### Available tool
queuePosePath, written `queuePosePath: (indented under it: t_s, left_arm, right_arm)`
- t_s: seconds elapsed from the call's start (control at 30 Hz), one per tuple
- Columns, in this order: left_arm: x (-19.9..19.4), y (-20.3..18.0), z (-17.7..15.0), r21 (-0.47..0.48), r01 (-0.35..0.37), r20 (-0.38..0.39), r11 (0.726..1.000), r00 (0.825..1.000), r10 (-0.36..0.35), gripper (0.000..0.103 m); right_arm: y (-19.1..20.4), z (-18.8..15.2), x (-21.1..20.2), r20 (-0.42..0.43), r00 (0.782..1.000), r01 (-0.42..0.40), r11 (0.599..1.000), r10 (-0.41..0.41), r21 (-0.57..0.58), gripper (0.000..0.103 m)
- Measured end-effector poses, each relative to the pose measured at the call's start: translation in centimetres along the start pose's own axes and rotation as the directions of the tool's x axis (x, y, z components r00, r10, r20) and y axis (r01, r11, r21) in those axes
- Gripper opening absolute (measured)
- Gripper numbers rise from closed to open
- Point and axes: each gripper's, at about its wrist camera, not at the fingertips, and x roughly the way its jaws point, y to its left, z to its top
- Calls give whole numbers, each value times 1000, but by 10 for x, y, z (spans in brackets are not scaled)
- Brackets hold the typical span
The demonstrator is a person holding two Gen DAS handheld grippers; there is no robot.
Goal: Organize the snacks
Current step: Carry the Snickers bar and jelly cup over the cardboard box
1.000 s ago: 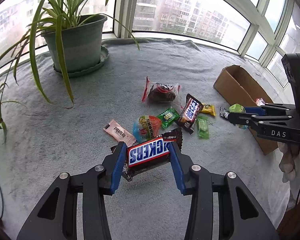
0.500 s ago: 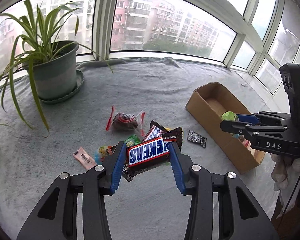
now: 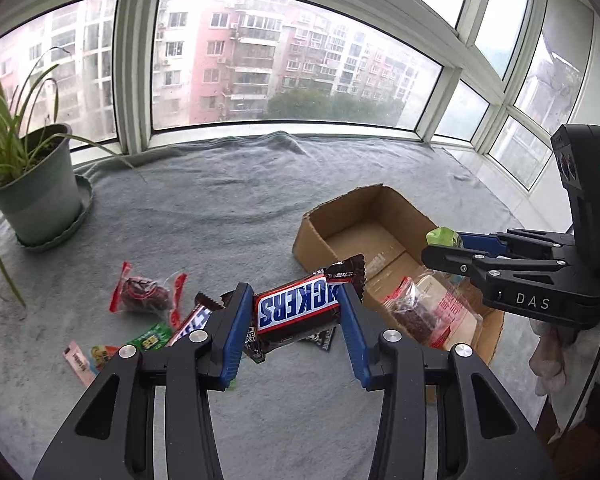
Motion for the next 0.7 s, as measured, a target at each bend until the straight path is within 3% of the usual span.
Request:
queuePosePath:
  t_s: [0.37, 0.7]
  left_arm:
    - [33, -52, 16, 50, -14, -2, 999, 1000, 14, 42]
    - [64, -76, 23, 58, -21, -53, 998, 998, 24, 42]
  right_arm:
    - [-54, -2, 10, -26, 1000, -5, 998, 6, 56, 40]
    - [-76, -10, 24, -62, 998, -12, 997, 16, 75, 41]
